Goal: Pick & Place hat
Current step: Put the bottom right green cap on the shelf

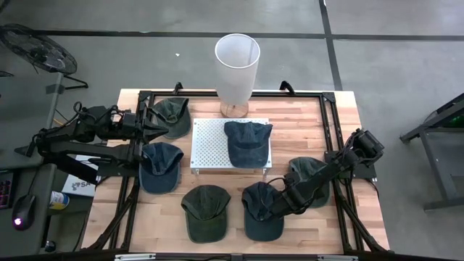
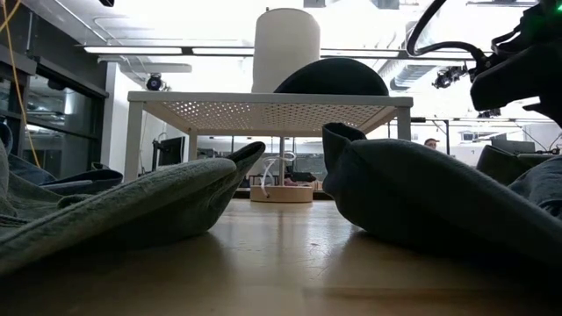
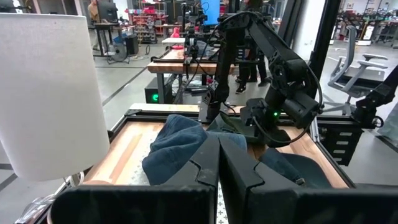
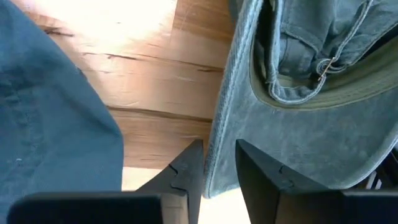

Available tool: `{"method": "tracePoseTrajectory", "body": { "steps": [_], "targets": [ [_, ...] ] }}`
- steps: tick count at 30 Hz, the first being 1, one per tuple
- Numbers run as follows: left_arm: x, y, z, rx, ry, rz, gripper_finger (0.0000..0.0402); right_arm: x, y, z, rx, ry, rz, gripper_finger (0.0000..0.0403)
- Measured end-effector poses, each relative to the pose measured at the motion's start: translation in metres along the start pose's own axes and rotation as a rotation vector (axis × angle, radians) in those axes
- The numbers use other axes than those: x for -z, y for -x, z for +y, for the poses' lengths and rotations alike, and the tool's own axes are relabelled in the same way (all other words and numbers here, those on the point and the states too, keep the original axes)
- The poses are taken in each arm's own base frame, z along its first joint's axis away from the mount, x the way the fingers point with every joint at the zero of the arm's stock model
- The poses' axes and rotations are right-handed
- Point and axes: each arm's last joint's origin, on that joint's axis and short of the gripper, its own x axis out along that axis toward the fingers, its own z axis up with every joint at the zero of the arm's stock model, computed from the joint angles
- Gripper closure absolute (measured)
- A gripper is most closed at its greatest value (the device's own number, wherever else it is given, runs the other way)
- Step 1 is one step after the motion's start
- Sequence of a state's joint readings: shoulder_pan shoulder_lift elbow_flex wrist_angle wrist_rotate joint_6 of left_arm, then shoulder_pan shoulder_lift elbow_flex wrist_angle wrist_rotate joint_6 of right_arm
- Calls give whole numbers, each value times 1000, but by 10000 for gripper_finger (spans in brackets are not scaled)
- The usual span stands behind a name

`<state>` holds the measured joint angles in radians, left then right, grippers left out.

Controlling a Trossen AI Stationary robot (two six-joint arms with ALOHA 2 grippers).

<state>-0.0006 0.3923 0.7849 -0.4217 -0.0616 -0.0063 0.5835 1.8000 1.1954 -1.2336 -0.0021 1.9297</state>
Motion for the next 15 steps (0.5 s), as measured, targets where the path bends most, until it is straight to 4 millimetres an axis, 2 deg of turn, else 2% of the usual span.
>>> {"method": "tracePoseTrajectory", "body": {
  "steps": [4, 11, 15],
  "targets": [
    [0, 0, 0, 0, 0, 0, 399, 0, 0, 1, -16, 7, -5, 302],
    [0, 0, 0, 1, 0, 0, 399, 0, 0, 0, -3, 0, -11, 242],
    [0, 0, 0, 2, 0, 0, 399, 1, -5, 3, 13, 7, -23, 241]
  ]
}}
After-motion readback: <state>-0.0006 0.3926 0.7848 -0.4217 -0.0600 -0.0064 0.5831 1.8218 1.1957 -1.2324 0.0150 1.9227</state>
